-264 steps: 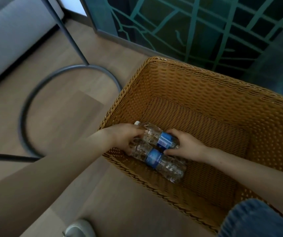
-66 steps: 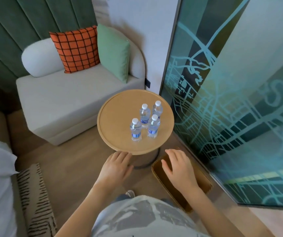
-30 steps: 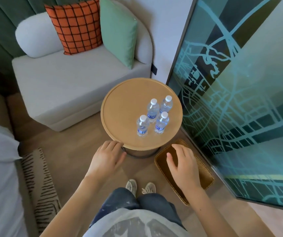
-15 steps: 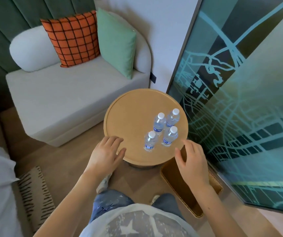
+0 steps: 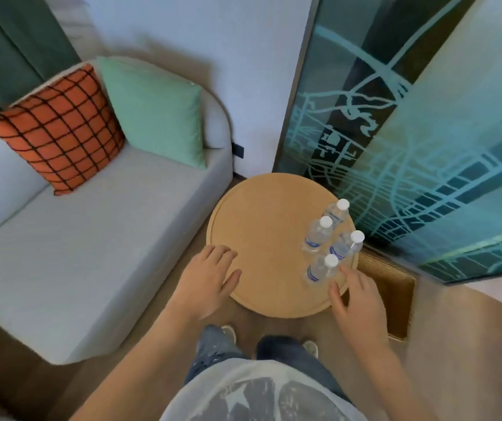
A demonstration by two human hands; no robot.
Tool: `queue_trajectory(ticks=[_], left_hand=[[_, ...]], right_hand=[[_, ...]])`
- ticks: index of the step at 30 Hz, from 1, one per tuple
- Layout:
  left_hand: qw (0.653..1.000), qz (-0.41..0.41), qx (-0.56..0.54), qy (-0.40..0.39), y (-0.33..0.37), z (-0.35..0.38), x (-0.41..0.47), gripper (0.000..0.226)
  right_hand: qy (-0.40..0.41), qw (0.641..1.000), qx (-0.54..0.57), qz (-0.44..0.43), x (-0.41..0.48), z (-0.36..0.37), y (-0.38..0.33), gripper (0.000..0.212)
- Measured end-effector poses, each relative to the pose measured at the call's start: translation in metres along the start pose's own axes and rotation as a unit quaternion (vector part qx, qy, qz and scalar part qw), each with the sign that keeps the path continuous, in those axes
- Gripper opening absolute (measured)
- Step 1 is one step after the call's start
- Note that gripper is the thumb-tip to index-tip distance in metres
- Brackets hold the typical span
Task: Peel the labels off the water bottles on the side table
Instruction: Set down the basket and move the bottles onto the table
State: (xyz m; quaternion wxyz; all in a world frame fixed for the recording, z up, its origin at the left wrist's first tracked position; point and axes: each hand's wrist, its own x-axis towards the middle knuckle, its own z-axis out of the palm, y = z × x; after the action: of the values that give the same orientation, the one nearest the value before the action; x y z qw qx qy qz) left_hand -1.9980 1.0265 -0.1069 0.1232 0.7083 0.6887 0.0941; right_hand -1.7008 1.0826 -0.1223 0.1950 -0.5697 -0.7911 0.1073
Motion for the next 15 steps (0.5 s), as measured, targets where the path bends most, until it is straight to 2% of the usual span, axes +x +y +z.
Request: queue_trajectory(ticks=[6,11,15], left_hand=[[0.996,0.083,-0.024,0.006,-0.009,-0.009,0.034,0.05],[0.991,0.132,-0.024,-0.022,0.009,0.018,0.045,0.049],[0.984,0.153,-0.019,-0.086,0.021,0.043,0.039,0.048]], right_hand=[[0.04,0.995,0.008,0.093,-0.013,-0.003,-0.014,0.028],[-0.009,0.986,0.017,0.166,-0.029,0.015,-0.004,0.035],[-0.047,0.976,0.029,0.21,-0.033,0.031,0.01,0.04]])
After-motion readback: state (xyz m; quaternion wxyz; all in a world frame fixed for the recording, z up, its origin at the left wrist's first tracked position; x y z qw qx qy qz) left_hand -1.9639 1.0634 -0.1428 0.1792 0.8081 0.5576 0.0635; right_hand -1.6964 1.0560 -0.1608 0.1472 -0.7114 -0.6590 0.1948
